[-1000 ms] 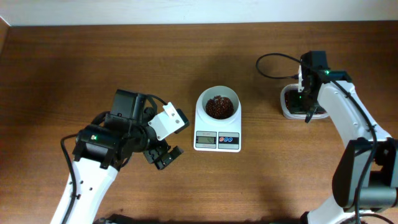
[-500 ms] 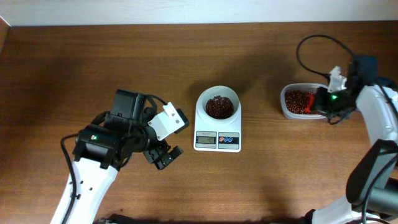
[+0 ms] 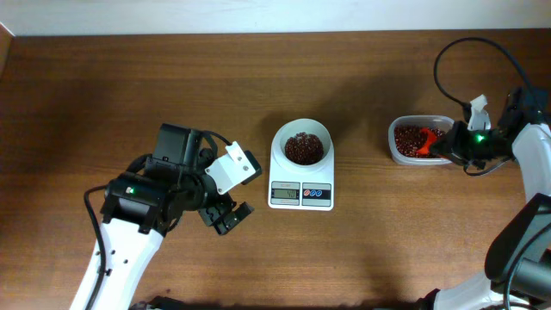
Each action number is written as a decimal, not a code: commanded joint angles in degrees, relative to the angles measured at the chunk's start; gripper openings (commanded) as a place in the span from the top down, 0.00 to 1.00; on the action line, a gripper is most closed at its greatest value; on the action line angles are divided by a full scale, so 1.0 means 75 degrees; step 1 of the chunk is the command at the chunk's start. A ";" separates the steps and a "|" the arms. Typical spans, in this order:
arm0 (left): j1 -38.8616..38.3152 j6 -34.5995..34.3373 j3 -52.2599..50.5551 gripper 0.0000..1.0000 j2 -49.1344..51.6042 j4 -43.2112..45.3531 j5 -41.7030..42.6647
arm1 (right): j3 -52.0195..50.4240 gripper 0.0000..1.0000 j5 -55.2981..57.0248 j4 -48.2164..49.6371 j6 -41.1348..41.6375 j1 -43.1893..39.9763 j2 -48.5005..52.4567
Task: Scoop and weigh 50g on scale
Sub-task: 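Dip the red scoop into the beans and fill it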
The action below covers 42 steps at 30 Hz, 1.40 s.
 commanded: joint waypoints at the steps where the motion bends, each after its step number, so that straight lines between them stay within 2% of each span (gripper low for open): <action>1: 0.0038 0.0119 0.0125 0.01 -0.0032 0.0009 0.0134 | -0.0111 0.96 -0.0347 0.0020 -0.0111 0.0070 0.0082; 15: 0.0038 0.0119 0.0125 0.01 -0.0032 0.0009 0.0134 | -0.0114 0.96 -0.0580 0.0090 -0.0114 -0.0009 0.0609; 18: 0.0038 0.0119 0.0125 0.01 -0.0032 0.0012 0.0134 | -0.0111 0.96 -0.1005 0.0047 -0.0216 -0.0274 0.0606; 22: 0.0038 0.0119 0.0125 0.01 -0.0032 0.0012 0.0134 | -0.0111 0.96 -0.2299 -0.0178 -0.0944 -0.0801 0.0606; 34: 0.0038 0.0119 0.0125 0.01 -0.0032 0.0009 0.0134 | -0.0111 0.96 -0.3232 -0.0877 -0.1687 -0.1883 0.0606; 42: 0.0038 0.0119 0.0125 0.01 -0.0032 0.0009 0.0134 | -0.0111 0.96 -0.3963 -0.1169 -0.2031 -0.1923 0.0606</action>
